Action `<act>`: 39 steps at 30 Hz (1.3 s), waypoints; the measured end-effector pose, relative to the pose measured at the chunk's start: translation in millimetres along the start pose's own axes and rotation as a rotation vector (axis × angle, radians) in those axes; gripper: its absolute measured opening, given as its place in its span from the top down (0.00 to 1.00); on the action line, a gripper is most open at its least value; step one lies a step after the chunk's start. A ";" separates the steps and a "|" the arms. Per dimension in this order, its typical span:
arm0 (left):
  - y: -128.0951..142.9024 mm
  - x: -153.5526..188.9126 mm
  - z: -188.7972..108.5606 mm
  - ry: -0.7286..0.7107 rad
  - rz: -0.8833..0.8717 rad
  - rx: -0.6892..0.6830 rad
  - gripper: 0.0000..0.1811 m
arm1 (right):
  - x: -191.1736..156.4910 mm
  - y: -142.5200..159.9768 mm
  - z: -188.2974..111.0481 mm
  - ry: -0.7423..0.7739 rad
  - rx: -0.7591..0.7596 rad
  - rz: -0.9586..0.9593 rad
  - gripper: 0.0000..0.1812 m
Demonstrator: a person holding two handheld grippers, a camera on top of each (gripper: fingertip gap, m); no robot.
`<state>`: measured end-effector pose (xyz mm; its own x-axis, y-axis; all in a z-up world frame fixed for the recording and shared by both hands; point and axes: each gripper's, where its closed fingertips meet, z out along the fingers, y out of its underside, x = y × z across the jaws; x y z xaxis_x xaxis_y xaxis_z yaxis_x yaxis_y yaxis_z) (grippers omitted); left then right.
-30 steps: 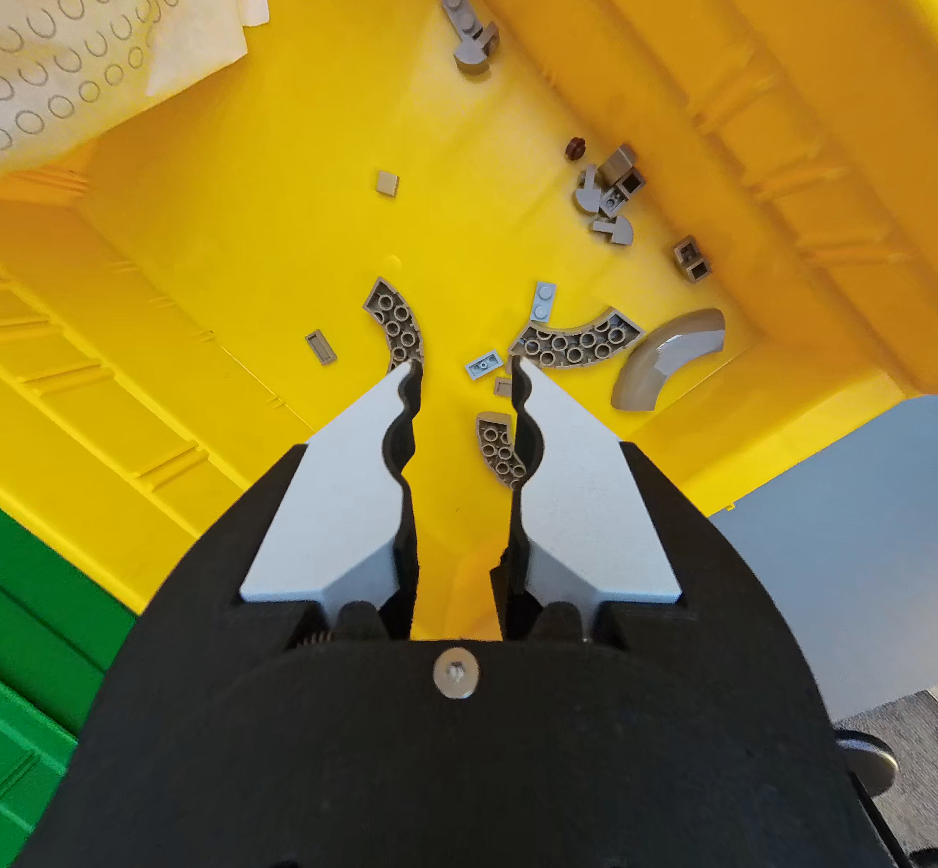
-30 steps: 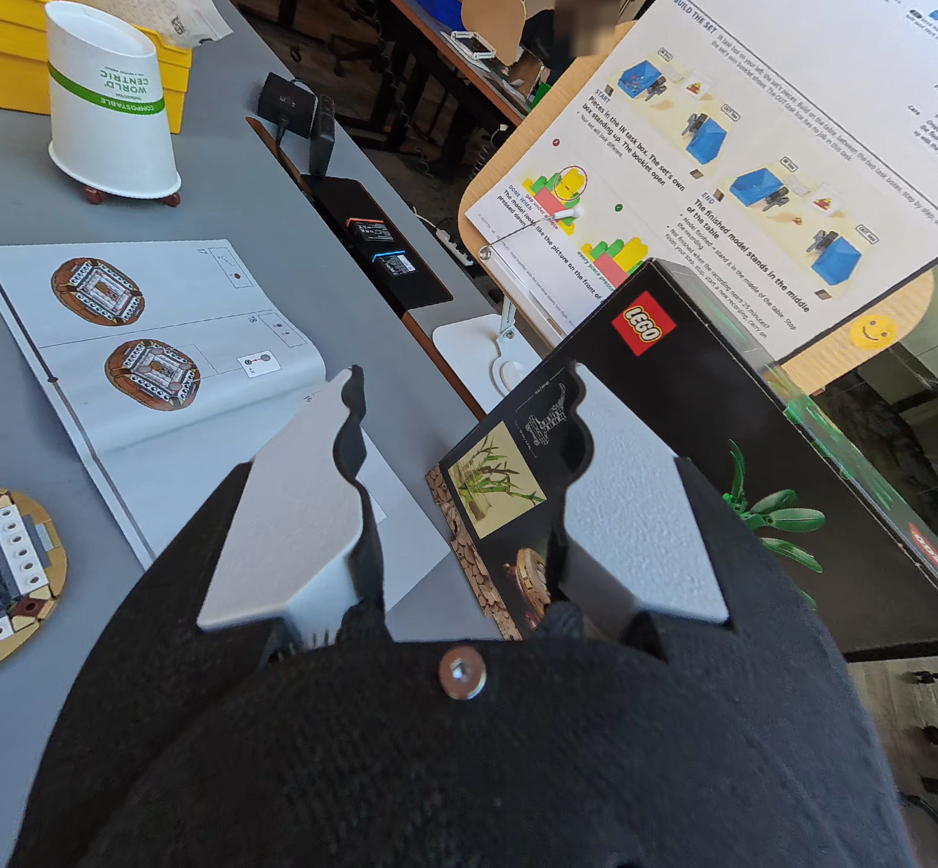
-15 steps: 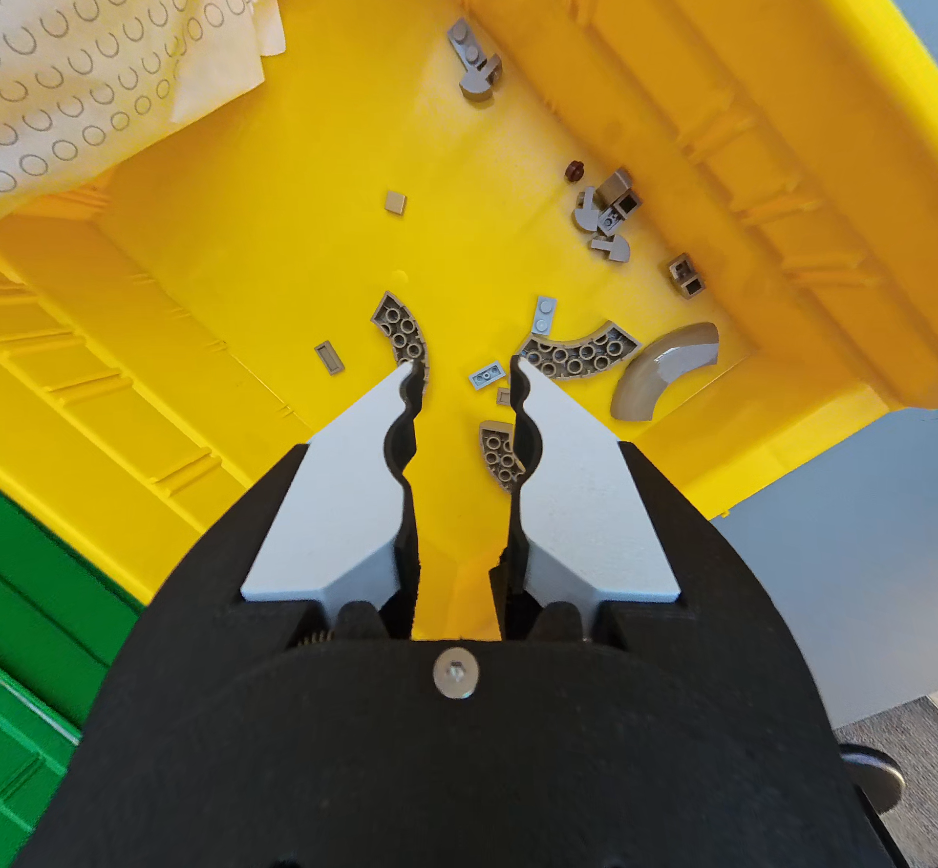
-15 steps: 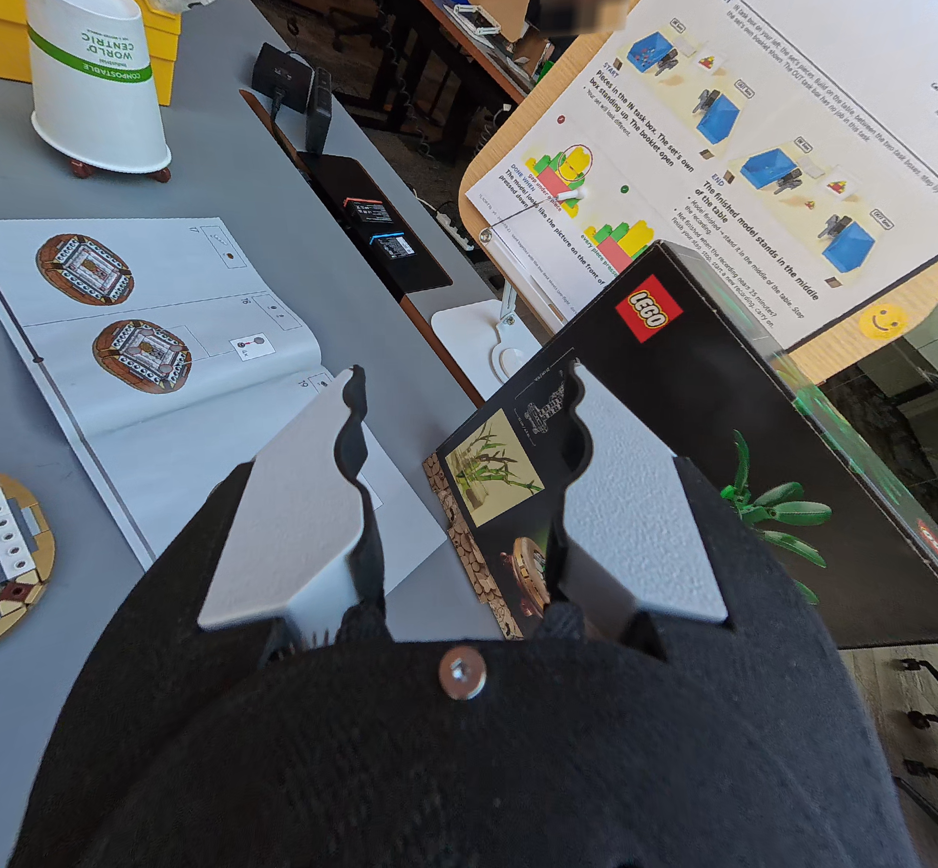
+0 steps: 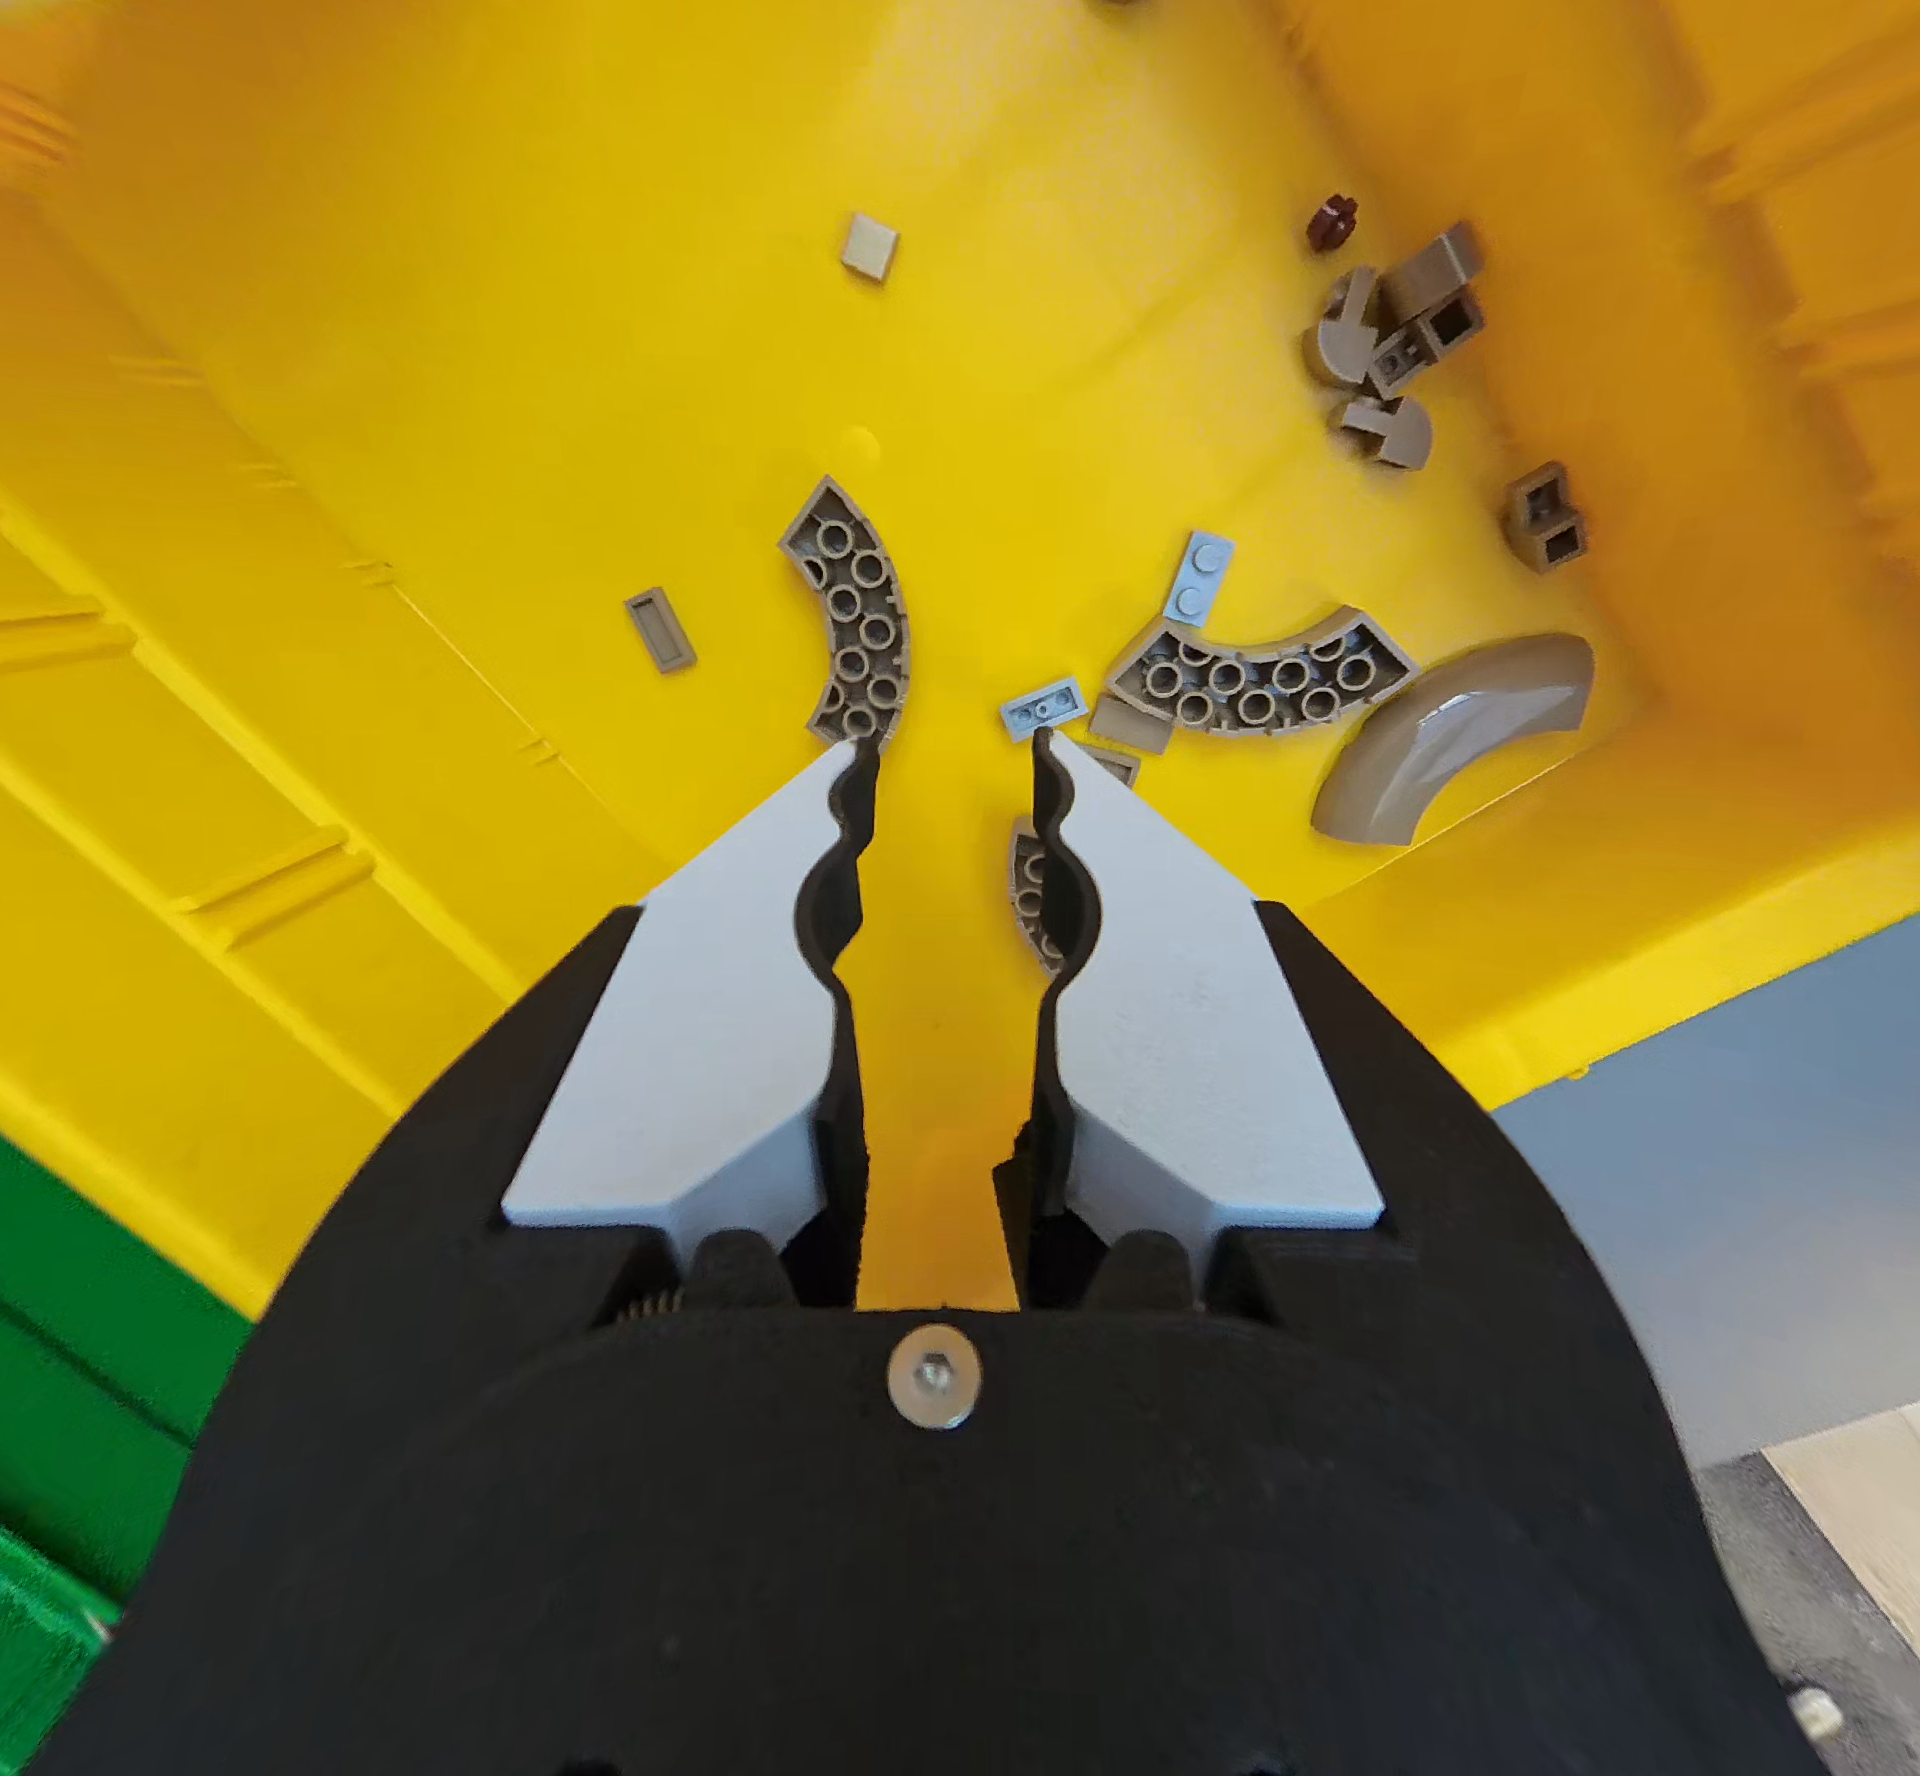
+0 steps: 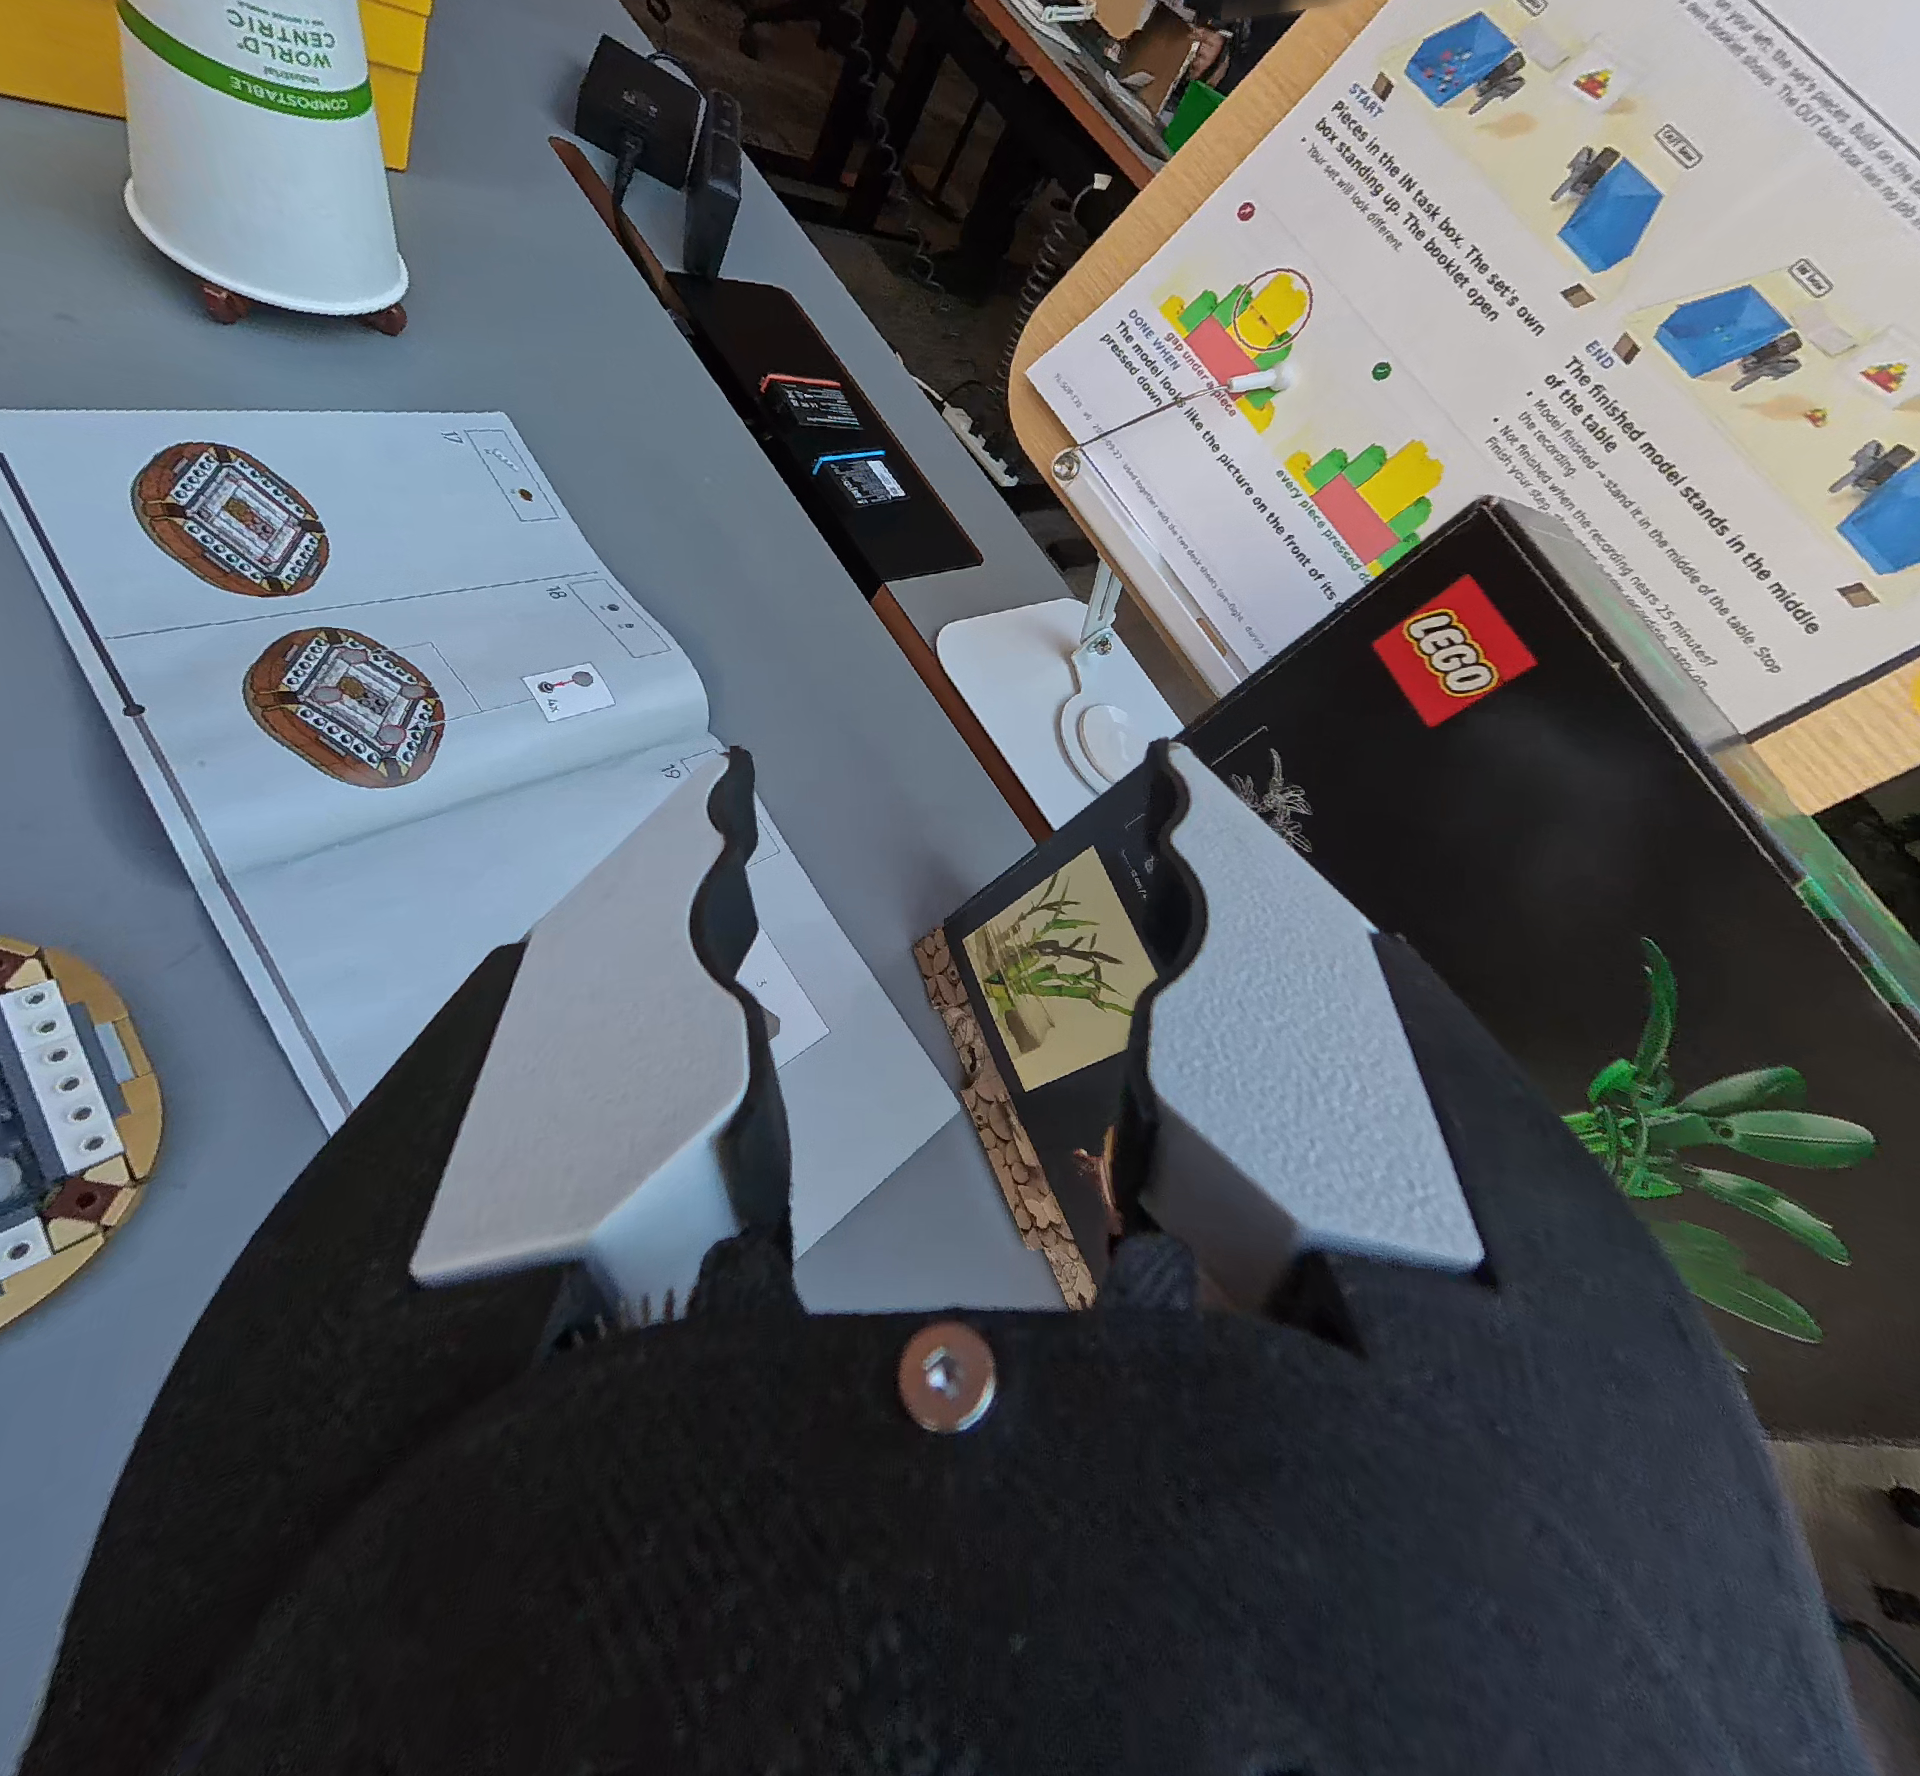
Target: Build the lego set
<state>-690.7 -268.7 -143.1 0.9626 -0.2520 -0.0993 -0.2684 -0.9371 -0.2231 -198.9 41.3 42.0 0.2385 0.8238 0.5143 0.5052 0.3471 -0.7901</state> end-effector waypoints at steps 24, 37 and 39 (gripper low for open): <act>0.1 13.1 7.9 0.096 0.000 0.012 0.92 | -5.1 4.3 4.0 -0.013 -0.024 -0.011 0.59; -54.1 27.4 -84.3 -0.031 -0.072 0.480 0.92 | -17.4 -21.4 -1.6 -0.024 0.032 -0.044 0.59; -84.0 65.4 -123.8 0.060 -0.128 0.710 0.92 | -40.2 -51.9 -0.6 -0.080 0.125 -0.060 0.60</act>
<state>-600.6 -236.3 -10.7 0.9831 -0.1822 0.0187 -0.0926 -0.5827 -0.8074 -234.2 -10.1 62.5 0.1416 0.8313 0.5375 0.4084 0.4455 -0.7967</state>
